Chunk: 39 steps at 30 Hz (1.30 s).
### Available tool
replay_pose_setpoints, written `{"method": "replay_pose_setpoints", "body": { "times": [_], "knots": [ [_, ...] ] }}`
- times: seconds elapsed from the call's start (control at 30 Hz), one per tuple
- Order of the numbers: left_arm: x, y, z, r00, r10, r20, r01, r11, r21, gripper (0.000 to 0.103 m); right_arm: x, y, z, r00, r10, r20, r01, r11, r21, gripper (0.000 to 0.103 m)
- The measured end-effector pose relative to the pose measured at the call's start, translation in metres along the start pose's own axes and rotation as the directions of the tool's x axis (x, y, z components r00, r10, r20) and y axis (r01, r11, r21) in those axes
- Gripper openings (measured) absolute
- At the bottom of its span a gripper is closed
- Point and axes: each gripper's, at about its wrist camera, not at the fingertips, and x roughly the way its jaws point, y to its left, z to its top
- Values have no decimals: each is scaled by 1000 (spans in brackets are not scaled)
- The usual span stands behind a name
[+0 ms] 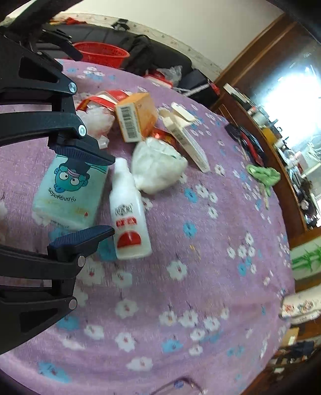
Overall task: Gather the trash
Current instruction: 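Grasp the teal tissue pack with the right tool, then grasp the red YANTIE snack bag with the left tool while the right tool lifts the teal pack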
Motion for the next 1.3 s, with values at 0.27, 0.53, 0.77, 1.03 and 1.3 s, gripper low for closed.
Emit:
{"method": "replay_pose_setpoints", "body": {
  "times": [0.27,0.53,0.77,1.03,1.3],
  "knots": [
    [8,11,5,1000,-7,-28,6,999,-37,74,-4,43,-46,988,86,-129,-108,978,-176,65],
    [12,21,16,998,-39,-52,33,995,-98,74,7,98,-80,994,-71,-85,25,891,-453,66],
    [17,25,26,994,-80,-78,68,986,-152,75,3,111,-100,990,-139,-13,107,817,-567,50],
    [24,4,38,984,-145,-101,125,975,-183,75,-23,80,-99,994,-106,-20,83,874,-479,22],
    [63,-7,61,976,-121,-183,79,972,-221,75,-33,73,-105,998,-62,-14,49,889,-455,35]
  ]
}}
